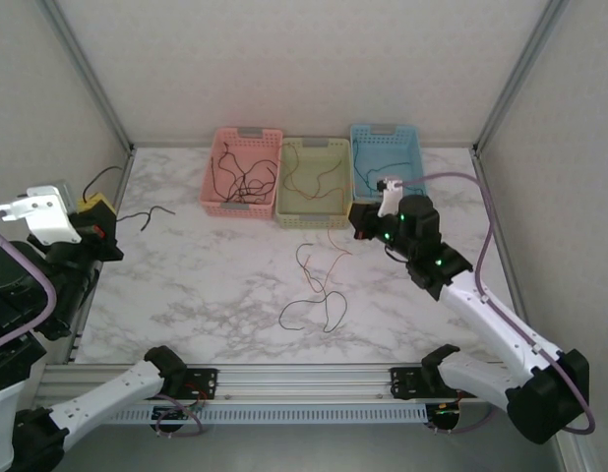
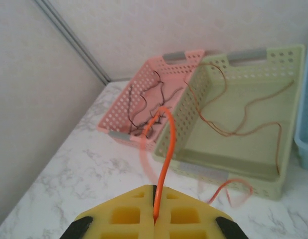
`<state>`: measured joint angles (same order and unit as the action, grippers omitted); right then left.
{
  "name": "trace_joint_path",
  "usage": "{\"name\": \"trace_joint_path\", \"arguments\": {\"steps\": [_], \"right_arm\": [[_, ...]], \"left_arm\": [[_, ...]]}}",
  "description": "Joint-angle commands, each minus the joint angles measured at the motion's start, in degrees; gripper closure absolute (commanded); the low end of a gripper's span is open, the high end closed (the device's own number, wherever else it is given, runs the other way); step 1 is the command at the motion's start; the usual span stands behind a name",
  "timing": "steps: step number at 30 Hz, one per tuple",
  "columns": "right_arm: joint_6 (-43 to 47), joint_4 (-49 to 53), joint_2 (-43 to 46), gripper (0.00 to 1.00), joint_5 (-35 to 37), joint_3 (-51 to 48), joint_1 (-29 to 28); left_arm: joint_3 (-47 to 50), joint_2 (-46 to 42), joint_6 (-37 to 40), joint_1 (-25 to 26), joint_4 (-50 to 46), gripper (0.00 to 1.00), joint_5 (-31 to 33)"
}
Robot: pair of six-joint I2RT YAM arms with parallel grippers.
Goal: Untangle the cables
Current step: Place the cable in the container.
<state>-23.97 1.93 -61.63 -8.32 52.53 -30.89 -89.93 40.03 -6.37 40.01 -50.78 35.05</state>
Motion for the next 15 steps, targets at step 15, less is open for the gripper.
{"name": "trace_joint_path", "arguments": {"steps": [15], "right_arm": [[-0.6,13.3,-23.0,1.00,-6.4,61.5,0.2]], "left_arm": [[12.6,-5.0,-5.2,-0.5,0.0,1.00,-4.0]]}}
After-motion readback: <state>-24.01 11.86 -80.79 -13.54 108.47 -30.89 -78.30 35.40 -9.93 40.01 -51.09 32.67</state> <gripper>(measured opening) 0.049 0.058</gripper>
